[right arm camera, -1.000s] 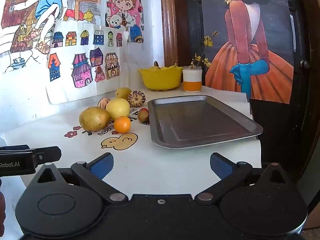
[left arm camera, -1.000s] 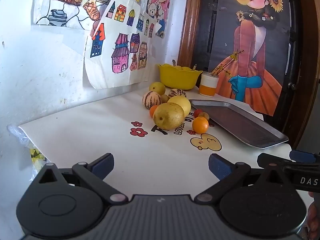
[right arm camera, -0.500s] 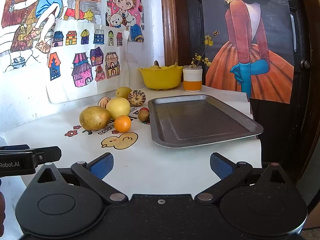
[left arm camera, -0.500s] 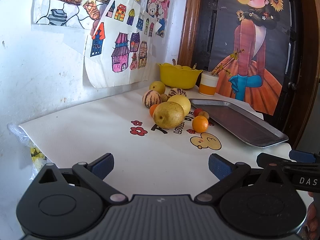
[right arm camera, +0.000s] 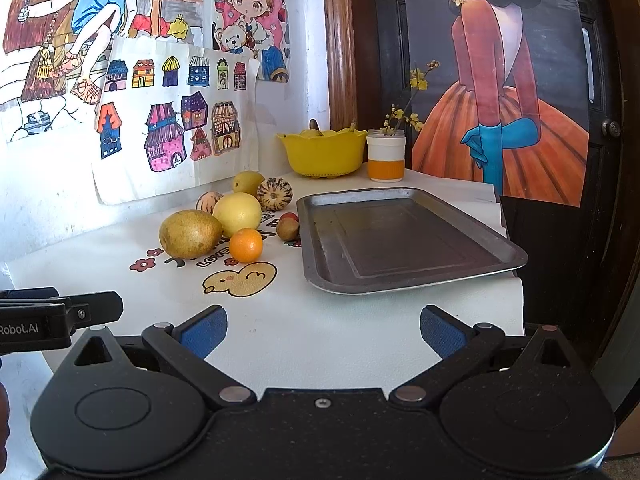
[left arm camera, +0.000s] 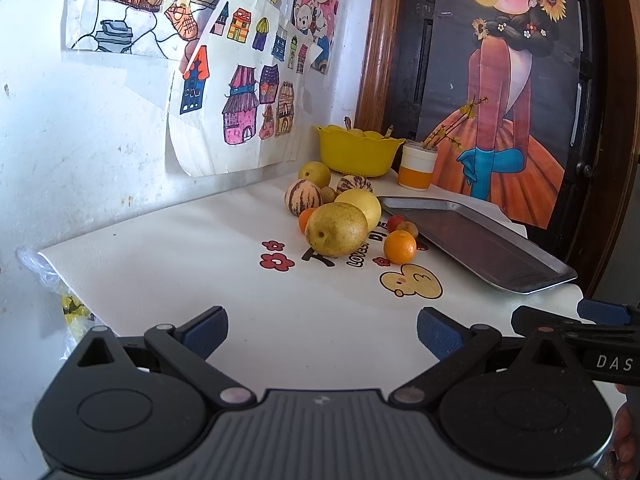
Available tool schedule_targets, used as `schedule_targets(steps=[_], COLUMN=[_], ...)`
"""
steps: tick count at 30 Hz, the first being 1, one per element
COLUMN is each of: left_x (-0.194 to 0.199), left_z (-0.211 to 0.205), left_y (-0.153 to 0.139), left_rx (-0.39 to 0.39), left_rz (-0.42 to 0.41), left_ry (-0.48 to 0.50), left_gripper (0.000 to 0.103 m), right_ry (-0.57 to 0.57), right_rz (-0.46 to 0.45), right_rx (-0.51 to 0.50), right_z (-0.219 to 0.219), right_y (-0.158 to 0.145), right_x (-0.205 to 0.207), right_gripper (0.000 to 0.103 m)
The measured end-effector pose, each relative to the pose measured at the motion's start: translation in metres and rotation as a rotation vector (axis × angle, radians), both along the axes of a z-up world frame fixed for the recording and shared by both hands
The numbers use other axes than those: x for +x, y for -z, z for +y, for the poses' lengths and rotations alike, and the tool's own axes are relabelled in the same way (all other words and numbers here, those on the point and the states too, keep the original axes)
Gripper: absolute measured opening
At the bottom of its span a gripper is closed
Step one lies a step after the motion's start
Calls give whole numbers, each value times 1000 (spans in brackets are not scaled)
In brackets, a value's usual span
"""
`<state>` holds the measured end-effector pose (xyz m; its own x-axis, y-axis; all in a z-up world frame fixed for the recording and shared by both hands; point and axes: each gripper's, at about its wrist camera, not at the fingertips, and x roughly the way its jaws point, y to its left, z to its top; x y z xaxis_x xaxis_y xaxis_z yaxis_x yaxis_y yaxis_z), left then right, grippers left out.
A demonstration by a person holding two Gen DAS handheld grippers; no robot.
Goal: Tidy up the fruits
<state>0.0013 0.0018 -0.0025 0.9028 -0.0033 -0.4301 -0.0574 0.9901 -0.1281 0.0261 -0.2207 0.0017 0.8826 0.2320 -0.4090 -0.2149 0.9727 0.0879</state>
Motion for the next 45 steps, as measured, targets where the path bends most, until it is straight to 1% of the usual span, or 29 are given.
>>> schedule_targets(steps=[4, 6, 14, 31, 34, 37, 40, 45], left_x=[0, -1, -1, -2, 0, 5, 16, 39], left_z=[-2, -2, -3, -4, -3, 2, 7, 14], left_y=[-2, -3, -3, -3, -3, -8, -14, -28], left_rx=[1, 3, 3, 2, 2, 1, 23, 34], left_rz=[3, 3, 2, 5, 15, 28, 35, 41], left_ry=[3, 4, 7, 5, -5, -18, -34, -22], left_gripper=[103, 103, 103, 103, 103, 103, 103, 103], right_ry=[0, 0, -2, -4, -19, -74, -158, -305], right_rz=[1, 1, 7, 14, 31, 67, 87, 63], right_rx=[-1, -3, -5, -12, -19, -39, -65, -169], right_z=[0, 2, -1, 4, 4, 3, 2, 7], right_y=[-5, 1, 5, 3, 1, -6, -20, -52], right_x=[2, 0, -3, 1, 3, 5, 11, 28], right_gripper=[102, 102, 102, 102, 102, 102, 102, 102])
